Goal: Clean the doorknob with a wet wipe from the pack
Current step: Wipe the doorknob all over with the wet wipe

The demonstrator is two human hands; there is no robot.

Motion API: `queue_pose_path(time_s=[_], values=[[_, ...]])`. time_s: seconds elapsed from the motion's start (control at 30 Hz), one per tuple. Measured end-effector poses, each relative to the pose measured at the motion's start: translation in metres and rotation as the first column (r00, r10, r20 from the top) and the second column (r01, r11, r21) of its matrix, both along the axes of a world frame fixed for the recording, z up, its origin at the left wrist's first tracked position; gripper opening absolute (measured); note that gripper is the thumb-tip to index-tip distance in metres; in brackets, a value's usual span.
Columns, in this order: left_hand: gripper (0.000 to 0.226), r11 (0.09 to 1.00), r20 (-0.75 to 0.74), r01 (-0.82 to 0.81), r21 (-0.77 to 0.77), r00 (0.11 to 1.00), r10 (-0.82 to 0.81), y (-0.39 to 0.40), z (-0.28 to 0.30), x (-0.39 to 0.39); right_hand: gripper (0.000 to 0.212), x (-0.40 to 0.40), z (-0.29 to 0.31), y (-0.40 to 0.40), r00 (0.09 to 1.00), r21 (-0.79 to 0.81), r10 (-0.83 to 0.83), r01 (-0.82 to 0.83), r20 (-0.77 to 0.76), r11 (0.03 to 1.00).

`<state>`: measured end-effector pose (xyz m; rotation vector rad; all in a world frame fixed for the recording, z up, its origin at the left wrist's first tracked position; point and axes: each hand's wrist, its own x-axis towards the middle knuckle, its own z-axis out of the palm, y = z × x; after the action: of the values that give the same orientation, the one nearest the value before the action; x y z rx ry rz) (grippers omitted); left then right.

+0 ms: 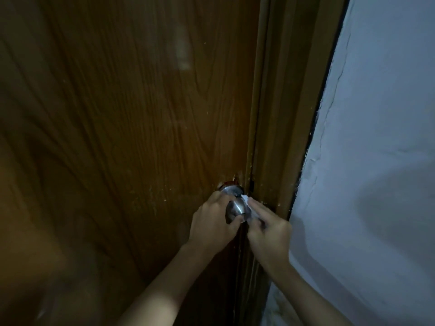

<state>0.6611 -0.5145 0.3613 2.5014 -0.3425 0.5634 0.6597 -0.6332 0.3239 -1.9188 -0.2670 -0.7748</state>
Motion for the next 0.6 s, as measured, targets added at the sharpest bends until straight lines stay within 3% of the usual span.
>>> queue_pose_path(time_s=[0.1, 0.27, 0.43, 0.6], values=[[0.040, 1.000, -0.002, 0.010, 0.000, 1.000, -0.010, 0.001, 0.001, 0.000, 0.045, 0.005, 0.004, 0.005, 0.997, -0.110, 0.064, -0.067, -0.032, 0.992], [0.038, 1.000, 0.013, 0.009, 0.013, 1.000, -0.009, 0.000, 0.002, 0.001, 0.043, -0.009, -0.013, 0.004, 0.993, -0.217, 0.039, -0.014, 0.109, 0.976], [0.041, 1.000, -0.012, 0.002, 0.015, 1.000, -0.002, 0.001, 0.003, 0.000, 0.050, 0.005, -0.002, 0.003, 0.999, -0.152, 0.044, -0.045, -0.008, 0.987], [0.042, 1.000, -0.013, 0.007, 0.008, 1.000, -0.007, 0.001, 0.003, 0.001, 0.051, -0.003, -0.011, 0.002, 0.998, -0.185, 0.026, -0.014, 0.064, 0.983]])
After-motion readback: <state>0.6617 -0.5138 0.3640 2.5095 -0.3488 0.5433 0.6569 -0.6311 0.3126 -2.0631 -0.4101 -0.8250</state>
